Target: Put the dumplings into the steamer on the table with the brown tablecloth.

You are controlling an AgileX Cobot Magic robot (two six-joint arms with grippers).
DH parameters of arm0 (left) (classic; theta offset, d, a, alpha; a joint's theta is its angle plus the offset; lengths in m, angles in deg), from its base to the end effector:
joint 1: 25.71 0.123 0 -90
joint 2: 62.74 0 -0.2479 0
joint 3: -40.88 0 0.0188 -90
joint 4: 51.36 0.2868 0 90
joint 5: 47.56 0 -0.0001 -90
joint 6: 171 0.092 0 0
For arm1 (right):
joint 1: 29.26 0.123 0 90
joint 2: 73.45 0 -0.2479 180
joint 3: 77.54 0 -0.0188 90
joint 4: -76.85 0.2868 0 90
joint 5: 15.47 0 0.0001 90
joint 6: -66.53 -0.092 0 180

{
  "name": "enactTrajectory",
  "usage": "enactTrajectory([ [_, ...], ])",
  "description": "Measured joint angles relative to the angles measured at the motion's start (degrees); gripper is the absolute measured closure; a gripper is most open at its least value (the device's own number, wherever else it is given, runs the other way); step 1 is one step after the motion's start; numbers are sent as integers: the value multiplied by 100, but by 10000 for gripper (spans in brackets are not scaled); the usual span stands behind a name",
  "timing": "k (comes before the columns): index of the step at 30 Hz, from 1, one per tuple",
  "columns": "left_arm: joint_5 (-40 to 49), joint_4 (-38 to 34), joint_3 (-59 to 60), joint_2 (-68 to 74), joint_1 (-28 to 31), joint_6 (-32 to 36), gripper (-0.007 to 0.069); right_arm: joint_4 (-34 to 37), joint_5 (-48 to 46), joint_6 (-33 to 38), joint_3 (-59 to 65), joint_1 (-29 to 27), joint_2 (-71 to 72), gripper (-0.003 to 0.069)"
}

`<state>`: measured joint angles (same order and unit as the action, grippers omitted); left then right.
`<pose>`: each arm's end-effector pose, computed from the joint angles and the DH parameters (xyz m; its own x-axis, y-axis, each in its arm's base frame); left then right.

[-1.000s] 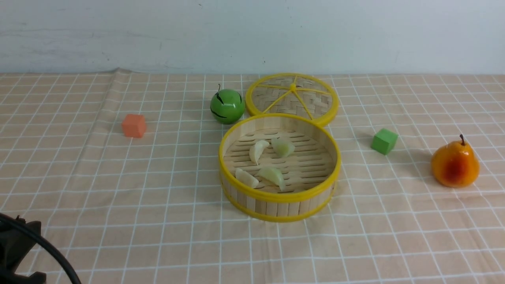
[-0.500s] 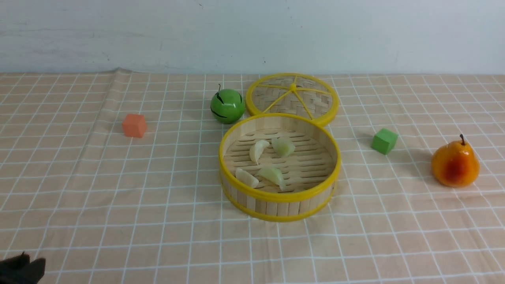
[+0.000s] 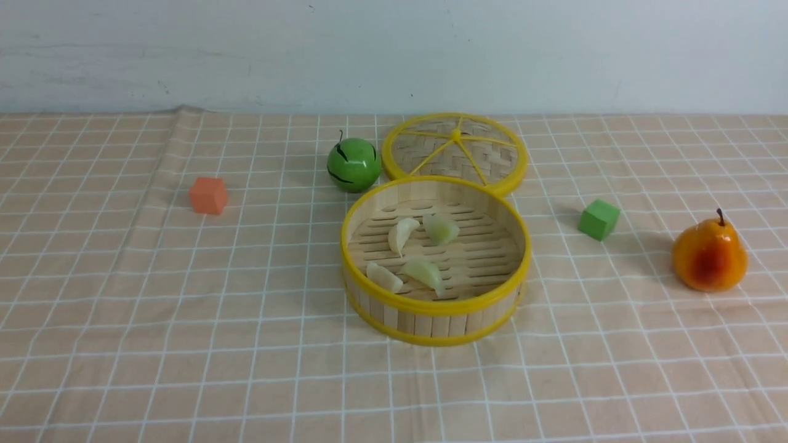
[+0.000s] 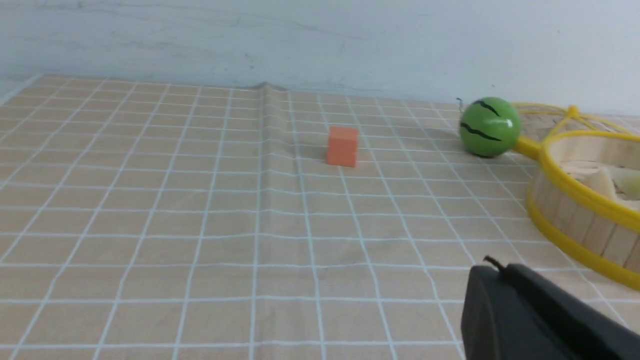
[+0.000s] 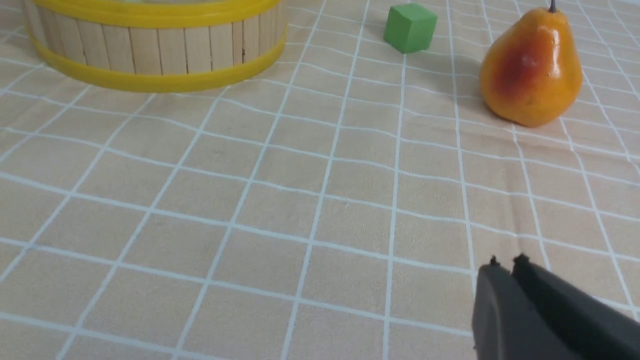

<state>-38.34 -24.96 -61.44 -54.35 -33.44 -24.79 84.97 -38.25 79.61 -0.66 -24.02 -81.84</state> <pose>0.1308 -0.0111 0.1905 -0.0829 -0.1234 -0.9889 0.0532 0.9903 -0.1280 0.1254 0.0166 0.1733 -0.2898 -0.1242 -0.9490 -0.1721 0.9822 -0.0760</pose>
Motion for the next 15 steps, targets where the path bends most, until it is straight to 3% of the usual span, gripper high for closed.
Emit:
enactTrajectory([
  [3, 108, -459, -1, -2, 100, 560, 638, 0, 0, 0, 0, 0, 0, 612],
  [8, 1121, -1741, 7, -2, 116, 1873, 638, 9, 0, 0, 0, 0, 0, 604],
  [15, 1347, -1991, 19, -2, 116, 2388, 638, 9, 0, 7, 0, 0, 0, 592],
])
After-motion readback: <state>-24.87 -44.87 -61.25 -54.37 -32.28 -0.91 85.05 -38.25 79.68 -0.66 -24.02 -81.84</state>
